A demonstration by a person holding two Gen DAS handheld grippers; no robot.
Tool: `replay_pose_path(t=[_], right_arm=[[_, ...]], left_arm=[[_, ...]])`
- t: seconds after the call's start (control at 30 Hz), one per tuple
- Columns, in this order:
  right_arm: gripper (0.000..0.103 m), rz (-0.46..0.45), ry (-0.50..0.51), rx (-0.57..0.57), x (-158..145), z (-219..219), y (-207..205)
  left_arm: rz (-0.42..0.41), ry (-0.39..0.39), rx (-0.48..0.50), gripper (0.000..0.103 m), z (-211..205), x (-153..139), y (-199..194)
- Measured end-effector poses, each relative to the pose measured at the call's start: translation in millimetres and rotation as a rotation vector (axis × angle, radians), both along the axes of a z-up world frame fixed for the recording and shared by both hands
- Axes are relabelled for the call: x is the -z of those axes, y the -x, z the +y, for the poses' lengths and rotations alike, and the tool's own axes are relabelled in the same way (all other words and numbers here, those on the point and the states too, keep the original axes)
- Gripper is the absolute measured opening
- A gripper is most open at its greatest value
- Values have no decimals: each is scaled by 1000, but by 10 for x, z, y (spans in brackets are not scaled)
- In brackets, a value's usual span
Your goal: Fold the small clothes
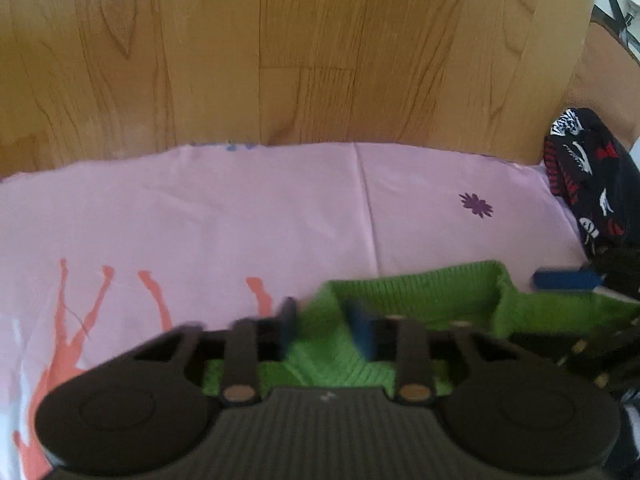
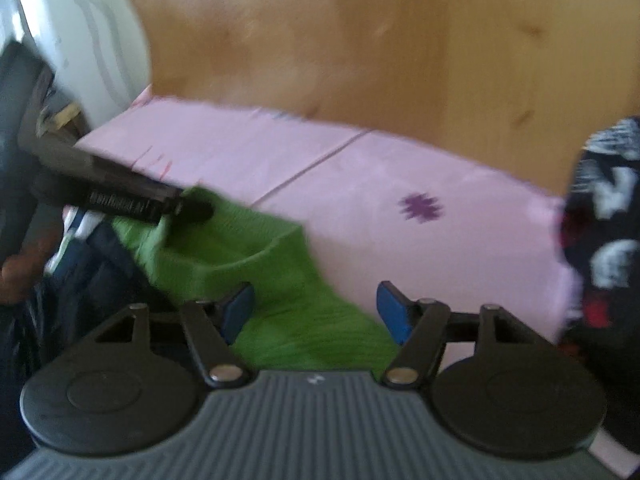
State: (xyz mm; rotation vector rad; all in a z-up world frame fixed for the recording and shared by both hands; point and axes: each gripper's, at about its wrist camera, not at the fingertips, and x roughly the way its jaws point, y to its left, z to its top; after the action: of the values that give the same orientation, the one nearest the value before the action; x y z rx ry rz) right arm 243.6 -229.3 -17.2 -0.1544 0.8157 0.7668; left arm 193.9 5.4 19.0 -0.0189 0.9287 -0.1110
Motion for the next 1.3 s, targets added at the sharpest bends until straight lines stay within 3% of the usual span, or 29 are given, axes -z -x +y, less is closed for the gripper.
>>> replay_pose_path(t=[0.07, 0.3, 0.53, 0.67, 0.8, 1.0, 1.1, 1.13, 1.17, 1.23, 1.3], right_arm=[[14, -26, -15, -42, -58, 47, 96], [14, -196, -42, -34, -608, -130, 833], [14, -384, -15, -56, -996, -306, 2116], [14, -441, 6, -70, -912, -386, 2869], [14, -412, -8, -32, -636, -486, 3382], [14, -337, -17, 106, -110, -465, 3711], [18, -303, -13, 157, 45, -393, 3690], [20, -301, -19, 164, 45, -404, 3727], [29, -293, -27, 150, 13, -429, 3738], [49, -247, -75, 80, -88, -542, 3811], [50, -245, -141, 27, -244, -696, 3865]], left_arm=[[-2, 20, -12, 16, 22, -57, 23], [-154, 89, 6, 16, 58, -706, 639], [-335, 121, 95, 16, 72, -1131, 1999], [-378, 145, 139, 16, 43, -1012, 2795], [-368, 175, 166, 16, 6, -711, 3424], [-229, 241, 106, 17, 3, -161, 3608], [-182, 275, 77, 22, 44, -40, 3579], [-187, 283, 87, 26, 63, -56, 3600], [-200, 280, 104, 30, 90, -80, 3642], [-247, 296, 156, 55, 200, -168, 3775], [-310, 305, 162, 57, 362, -269, 3894]])
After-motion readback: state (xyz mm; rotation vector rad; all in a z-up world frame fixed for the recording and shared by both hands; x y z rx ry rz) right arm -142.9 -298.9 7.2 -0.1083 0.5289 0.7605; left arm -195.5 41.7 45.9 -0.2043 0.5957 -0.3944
